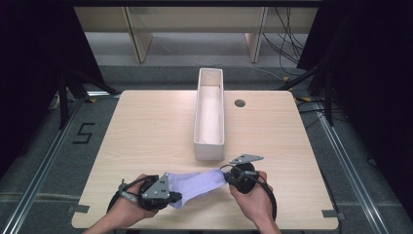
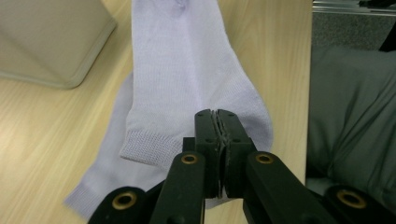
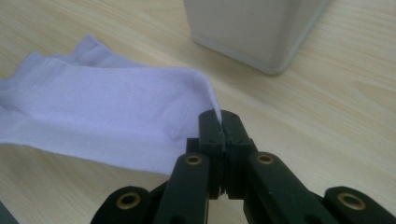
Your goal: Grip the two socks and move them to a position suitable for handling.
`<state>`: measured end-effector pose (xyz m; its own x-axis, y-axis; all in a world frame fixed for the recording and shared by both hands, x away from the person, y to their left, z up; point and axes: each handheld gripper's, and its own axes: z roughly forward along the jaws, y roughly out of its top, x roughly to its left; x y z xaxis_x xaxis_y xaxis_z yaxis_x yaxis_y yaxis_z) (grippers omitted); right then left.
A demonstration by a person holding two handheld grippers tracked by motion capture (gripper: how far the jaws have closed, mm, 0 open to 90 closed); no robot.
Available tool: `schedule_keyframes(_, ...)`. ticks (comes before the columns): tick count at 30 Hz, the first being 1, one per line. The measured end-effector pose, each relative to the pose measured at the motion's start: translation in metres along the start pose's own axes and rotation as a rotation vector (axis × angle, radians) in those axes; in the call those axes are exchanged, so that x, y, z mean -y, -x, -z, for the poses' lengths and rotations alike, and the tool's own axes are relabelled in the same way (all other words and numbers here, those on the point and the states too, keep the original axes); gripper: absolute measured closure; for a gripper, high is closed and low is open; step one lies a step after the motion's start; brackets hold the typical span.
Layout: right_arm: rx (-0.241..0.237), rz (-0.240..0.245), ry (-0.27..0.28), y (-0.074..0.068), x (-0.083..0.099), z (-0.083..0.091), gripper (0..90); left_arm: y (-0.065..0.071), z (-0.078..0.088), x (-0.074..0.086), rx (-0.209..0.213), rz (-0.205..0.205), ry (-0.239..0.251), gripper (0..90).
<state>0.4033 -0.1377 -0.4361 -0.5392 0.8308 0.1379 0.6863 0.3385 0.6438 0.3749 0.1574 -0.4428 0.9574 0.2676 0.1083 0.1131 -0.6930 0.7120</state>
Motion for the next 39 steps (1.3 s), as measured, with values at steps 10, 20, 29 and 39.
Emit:
schedule_keyframes(10,-0.024,0.051,0.027,-0.024,-0.016,-0.021,88.7,-0.027,0.02,0.02,-0.029,-0.009,-0.062,87.2)
schedule_keyframes(20,-0.022,0.037,0.023,-0.031,-0.016,-0.027,88.7,-0.047,0.019,0.022,-0.014,-0.037,-0.107,87.1)
schedule_keyframes(29,-0.014,0.03,0.019,-0.033,-0.014,-0.034,88.4,-0.056,0.012,0.025,-0.018,-0.011,-0.104,86.6)
schedule_keyframes(39,0.002,0.026,-0.037,-0.039,-0.001,-0.049,85.1,-0.061,-0.002,0.037,0.019,-0.054,-0.184,83.7)
